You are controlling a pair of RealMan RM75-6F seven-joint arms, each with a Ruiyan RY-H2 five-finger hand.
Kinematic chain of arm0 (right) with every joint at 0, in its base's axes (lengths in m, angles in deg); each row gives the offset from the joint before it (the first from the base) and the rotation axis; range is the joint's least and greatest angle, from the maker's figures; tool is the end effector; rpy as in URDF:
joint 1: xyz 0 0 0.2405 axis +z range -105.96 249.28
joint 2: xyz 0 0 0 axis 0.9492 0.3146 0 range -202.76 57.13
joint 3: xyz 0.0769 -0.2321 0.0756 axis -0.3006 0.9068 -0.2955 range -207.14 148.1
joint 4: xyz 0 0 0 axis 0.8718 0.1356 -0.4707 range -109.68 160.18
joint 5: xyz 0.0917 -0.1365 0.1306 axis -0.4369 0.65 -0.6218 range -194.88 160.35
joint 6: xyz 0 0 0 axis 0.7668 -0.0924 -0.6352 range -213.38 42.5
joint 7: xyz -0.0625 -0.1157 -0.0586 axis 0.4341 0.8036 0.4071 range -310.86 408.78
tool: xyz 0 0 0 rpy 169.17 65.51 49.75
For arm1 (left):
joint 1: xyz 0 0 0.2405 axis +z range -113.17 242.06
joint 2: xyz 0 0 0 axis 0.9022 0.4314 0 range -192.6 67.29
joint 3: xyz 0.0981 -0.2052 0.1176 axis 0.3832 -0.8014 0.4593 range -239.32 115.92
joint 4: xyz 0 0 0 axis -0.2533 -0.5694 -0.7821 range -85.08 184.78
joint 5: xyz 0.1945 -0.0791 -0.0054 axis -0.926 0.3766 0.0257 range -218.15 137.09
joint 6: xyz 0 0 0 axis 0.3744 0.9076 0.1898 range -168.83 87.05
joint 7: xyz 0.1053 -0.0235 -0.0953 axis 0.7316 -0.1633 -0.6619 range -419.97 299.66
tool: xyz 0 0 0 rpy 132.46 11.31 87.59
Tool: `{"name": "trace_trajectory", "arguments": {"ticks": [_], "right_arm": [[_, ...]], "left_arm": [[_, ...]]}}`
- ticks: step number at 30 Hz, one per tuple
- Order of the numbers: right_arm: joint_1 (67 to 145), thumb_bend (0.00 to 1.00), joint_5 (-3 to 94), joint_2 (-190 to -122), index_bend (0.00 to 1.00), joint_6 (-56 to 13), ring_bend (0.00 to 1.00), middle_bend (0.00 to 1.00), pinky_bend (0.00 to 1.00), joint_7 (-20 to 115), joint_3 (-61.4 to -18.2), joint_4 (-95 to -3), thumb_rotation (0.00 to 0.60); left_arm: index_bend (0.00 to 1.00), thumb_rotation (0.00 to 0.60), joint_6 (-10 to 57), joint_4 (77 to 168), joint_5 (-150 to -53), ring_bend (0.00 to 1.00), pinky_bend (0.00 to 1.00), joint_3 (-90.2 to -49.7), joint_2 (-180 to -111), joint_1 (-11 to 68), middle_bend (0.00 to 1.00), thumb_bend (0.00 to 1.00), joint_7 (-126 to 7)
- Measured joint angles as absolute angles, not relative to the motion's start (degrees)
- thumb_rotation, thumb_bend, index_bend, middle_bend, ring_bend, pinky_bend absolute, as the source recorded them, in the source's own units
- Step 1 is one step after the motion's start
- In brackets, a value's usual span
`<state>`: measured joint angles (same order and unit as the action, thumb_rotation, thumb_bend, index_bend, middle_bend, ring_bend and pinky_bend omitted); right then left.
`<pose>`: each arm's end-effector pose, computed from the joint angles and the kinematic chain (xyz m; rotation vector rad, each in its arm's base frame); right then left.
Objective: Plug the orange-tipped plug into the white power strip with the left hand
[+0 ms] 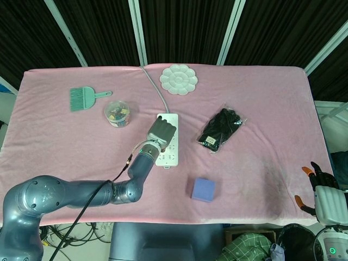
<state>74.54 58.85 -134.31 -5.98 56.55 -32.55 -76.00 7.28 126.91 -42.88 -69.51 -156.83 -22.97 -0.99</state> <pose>-0.3159 -0.1659 0.1537 1.3041 -1.0606 0.7229 0.0232 0.4096 -0.0611 -2.0663 -0.6653 -0.4424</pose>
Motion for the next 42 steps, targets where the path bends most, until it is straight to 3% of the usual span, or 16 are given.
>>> {"name": "trace_trajectory", "arguments": {"ticks": [42], "right_arm": [[74.6, 0.2, 59.0, -134.3, 0.18, -6.1, 0.17, 0.06, 0.14, 56.5, -32.4, -76.1, 0.6]], "left_arm": [[0.6, 0.6, 6.7, 125.7, -43.0, 0.25, 0.17, -68.7, -157.7, -22.7, 0.62, 0.58, -0.7]]}}
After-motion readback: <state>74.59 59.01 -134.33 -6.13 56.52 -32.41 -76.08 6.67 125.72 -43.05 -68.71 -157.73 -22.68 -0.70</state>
